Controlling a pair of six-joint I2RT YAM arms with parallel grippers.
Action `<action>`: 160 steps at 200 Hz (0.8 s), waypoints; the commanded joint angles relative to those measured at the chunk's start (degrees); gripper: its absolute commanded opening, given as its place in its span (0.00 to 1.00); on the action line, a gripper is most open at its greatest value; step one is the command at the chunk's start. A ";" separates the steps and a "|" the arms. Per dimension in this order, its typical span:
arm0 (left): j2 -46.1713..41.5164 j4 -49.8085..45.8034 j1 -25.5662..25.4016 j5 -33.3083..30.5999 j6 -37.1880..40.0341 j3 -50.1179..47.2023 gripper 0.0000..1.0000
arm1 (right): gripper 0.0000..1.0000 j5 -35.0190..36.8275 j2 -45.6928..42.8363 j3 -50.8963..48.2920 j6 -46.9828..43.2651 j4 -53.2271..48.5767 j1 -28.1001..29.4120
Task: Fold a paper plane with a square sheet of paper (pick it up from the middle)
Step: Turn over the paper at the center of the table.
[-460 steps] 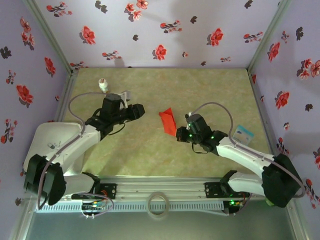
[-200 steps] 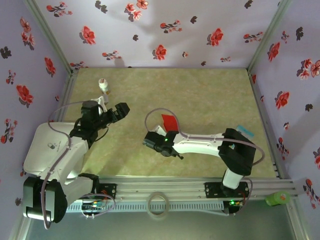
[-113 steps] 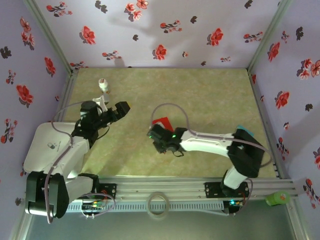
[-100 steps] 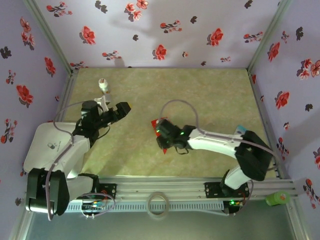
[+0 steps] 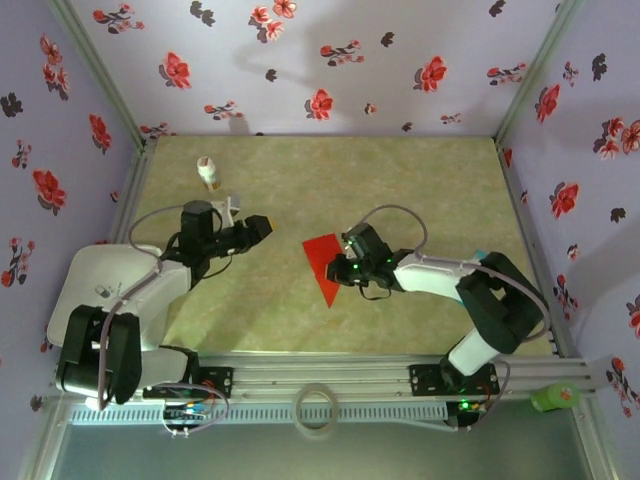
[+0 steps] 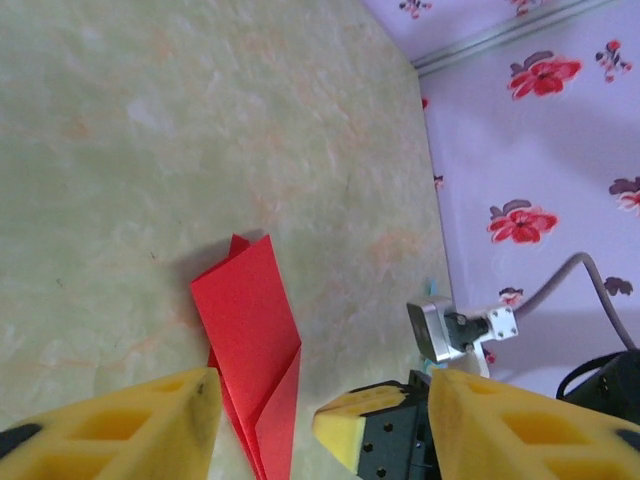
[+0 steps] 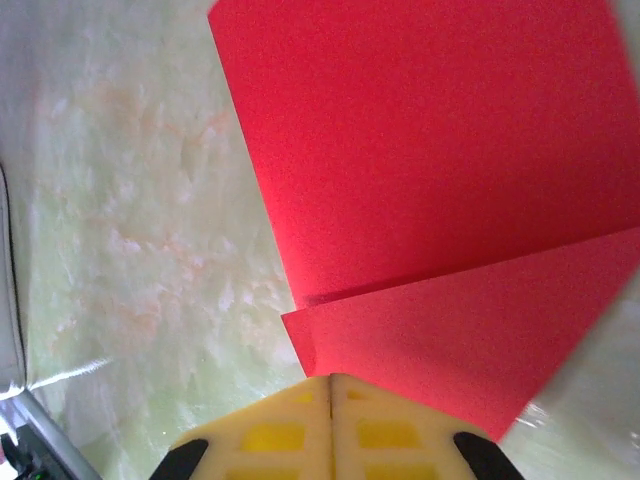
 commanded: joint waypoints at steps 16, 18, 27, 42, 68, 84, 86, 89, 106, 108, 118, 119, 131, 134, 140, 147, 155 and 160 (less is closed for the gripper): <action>2.81 -1.03 -1.77 1.38 -0.19 3.42 0.53 | 0.08 -4.12 5.41 1.81 4.65 4.92 0.03; 2.91 -1.02 -1.88 1.39 -0.21 3.40 0.53 | 0.08 -4.19 5.66 1.80 4.70 4.88 0.03; 3.47 -1.28 -2.27 1.43 -0.22 3.69 0.53 | 0.08 -4.26 6.72 1.91 5.18 4.89 0.03; 4.35 -1.52 -3.05 1.41 -0.13 3.98 0.50 | 0.08 -3.73 7.97 1.29 6.21 4.85 0.02; 6.74 -2.52 -4.82 1.42 -0.23 5.35 0.42 | 0.08 -1.92 8.74 -0.58 9.39 5.46 0.17; 9.00 -3.79 -6.50 1.42 0.05 6.98 0.34 | 0.08 -0.18 8.87 -1.71 12.44 6.10 0.69; 9.51 -3.93 -6.73 1.42 0.05 7.21 0.33 | 0.08 0.07 8.84 -1.80 12.74 6.10 0.77; 9.96 -4.06 -7.14 1.42 0.09 7.49 0.32 | 0.08 0.26 8.90 -1.87 13.14 6.10 0.93; 13.33 -4.79 -9.22 1.42 -0.41 9.52 0.25 | 0.08 2.25 8.67 -2.09 14.83 5.31 1.95; 13.95 -4.80 -9.41 1.42 -0.51 9.69 0.24 | 0.08 2.50 8.66 -2.09 14.94 5.04 2.14; 16.23 -4.80 -10.42 1.31 -1.14 10.86 0.19 | 0.08 3.99 8.41 -1.92 15.80 3.88 2.75; 16.45 -4.76 -10.58 1.37 -1.25 10.95 0.18 | 0.08 4.18 8.44 -1.92 15.88 3.80 2.84; 19.33 -4.94 -11.72 0.82 -2.42 12.24 0.13 | 0.08 5.67 8.19 -1.88 16.85 3.05 3.51; 20.06 -5.04 -11.98 0.66 -2.77 12.56 0.11 | 0.08 6.03 8.11 -1.91 17.01 3.04 3.55; 21.48 -5.23 -12.40 0.33 -3.23 13.23 0.09 | 0.08 6.57 7.97 -2.05 17.39 3.10 3.74; 23.07 -5.33 -12.95 -0.08 -3.61 13.89 0.07 | 0.08 6.74 8.03 -2.23 17.70 3.55 3.90; 24.74 -5.41 -13.52 -0.93 -4.12 14.70 0.06 | 0.08 6.24 8.12 -2.79 17.94 5.32 3.90; 25.71 -5.30 -13.98 -1.39 -4.30 15.17 0.05 | 0.08 5.88 8.30 -3.08 18.24 6.76 3.90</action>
